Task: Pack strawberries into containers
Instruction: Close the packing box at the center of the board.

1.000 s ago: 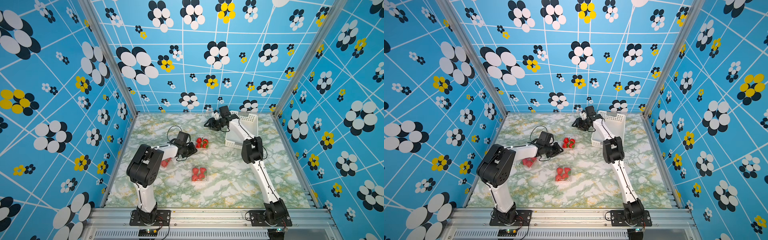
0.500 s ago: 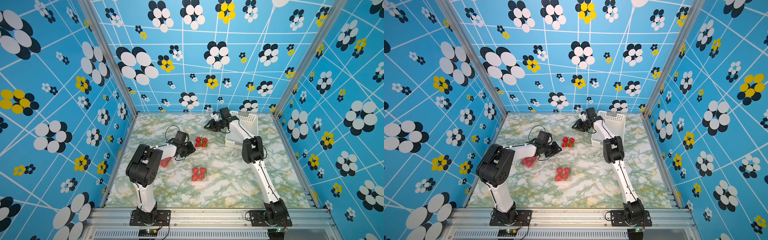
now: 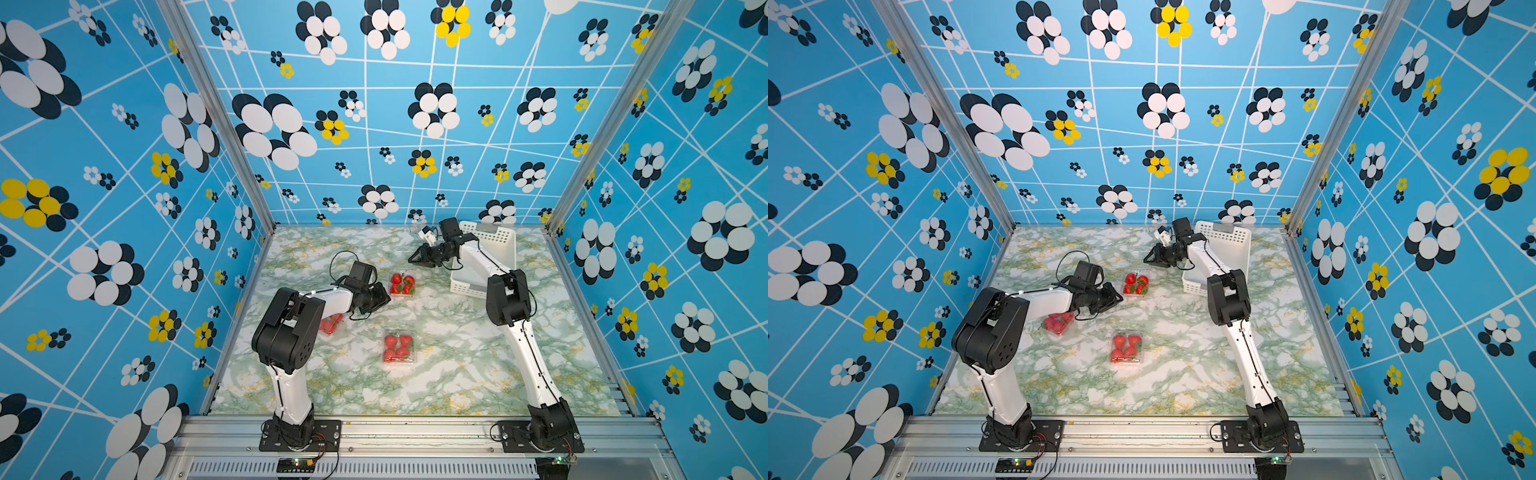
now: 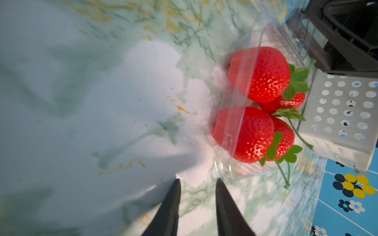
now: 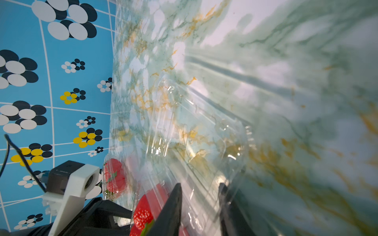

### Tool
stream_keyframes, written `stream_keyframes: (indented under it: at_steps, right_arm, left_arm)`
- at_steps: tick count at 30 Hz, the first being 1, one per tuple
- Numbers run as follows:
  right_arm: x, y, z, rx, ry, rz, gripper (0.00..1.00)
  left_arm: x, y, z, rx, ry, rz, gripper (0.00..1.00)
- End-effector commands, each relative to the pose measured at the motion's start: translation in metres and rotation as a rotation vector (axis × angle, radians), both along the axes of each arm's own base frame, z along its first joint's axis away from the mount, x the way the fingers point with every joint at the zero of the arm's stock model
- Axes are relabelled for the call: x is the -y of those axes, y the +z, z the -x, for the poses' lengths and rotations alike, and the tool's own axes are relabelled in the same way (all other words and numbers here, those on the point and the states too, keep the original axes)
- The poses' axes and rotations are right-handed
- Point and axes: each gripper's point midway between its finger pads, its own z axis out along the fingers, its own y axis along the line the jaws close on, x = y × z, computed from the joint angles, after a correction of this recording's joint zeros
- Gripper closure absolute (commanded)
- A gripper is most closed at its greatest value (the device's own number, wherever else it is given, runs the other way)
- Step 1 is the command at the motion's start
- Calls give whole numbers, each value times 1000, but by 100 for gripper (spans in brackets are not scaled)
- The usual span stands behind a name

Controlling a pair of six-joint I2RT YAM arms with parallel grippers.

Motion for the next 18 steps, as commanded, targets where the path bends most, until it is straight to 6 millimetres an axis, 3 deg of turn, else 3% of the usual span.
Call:
stream_keyframes:
  at_steps: [1, 6, 18]
  right_arm:
    - [-3, 43, 6, 96, 58, -42, 63]
    - [-5, 59, 13, 141, 83, -87, 53]
    - [-15, 73, 11, 152, 110, -175, 51]
  left_arm:
    - [-12, -18, 4, -61, 29, -46, 68]
    - [-11, -19, 2, -64, 27, -47, 68]
    - [-12, -16, 0, -59, 27, -52, 69]
